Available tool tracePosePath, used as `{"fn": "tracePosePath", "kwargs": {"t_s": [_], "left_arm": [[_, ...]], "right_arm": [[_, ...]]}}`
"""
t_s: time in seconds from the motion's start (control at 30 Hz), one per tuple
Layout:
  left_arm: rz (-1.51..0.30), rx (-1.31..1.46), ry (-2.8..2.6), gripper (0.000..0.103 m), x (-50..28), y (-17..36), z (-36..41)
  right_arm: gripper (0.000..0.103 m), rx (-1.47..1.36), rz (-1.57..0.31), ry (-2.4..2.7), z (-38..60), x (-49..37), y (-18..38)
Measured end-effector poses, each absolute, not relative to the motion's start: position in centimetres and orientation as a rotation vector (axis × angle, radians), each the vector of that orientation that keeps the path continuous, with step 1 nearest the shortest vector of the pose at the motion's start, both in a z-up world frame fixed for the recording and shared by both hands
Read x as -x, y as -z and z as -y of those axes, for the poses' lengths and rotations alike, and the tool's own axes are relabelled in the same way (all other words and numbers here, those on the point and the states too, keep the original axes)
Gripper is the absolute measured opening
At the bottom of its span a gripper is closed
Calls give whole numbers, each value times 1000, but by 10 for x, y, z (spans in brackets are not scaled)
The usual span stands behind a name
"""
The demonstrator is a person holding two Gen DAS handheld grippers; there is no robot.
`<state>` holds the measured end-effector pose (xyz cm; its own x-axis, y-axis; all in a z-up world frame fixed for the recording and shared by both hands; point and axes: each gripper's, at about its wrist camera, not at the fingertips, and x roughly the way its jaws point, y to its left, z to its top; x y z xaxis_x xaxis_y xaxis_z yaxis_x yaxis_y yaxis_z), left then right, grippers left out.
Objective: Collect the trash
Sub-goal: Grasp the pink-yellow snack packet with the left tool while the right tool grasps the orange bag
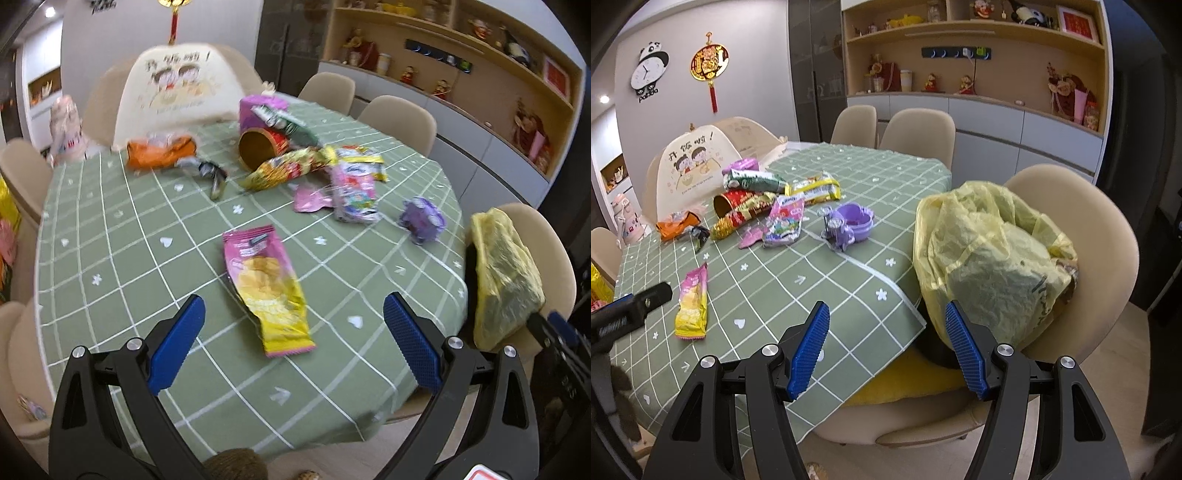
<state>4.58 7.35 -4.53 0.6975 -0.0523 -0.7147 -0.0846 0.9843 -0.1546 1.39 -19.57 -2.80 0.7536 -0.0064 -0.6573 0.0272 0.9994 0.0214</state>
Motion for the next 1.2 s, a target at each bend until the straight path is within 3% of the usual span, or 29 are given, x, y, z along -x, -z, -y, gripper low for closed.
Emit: {"fn": "tracePosePath", "kwargs": {"t_s": [0.2, 0.27, 0.5, 0.67, 0.83, 1.2], "left_arm": [[-922, 167, -13, 93, -88, 76, -83], [-940, 159, -45, 80, -98, 83, -85], [-988, 129, -42, 68, -124, 98, -89], [-1021, 120, -23, 47, -130, 102, -99], [-1046, 208, 42, 32, -129, 93, -131], [-947, 301, -30, 29, -132, 57, -267]], "right_arm": [[62, -20, -759, 40, 192, -25, 39], [62, -15, -768, 52, 192, -27, 41], [62, -5, -798, 129, 193, -38, 42], [62, 24, -802, 129, 172, -58, 42], [62, 46, -795, 71, 130, -96, 41], [62, 109, -807, -329, -45, -202, 37]]}}
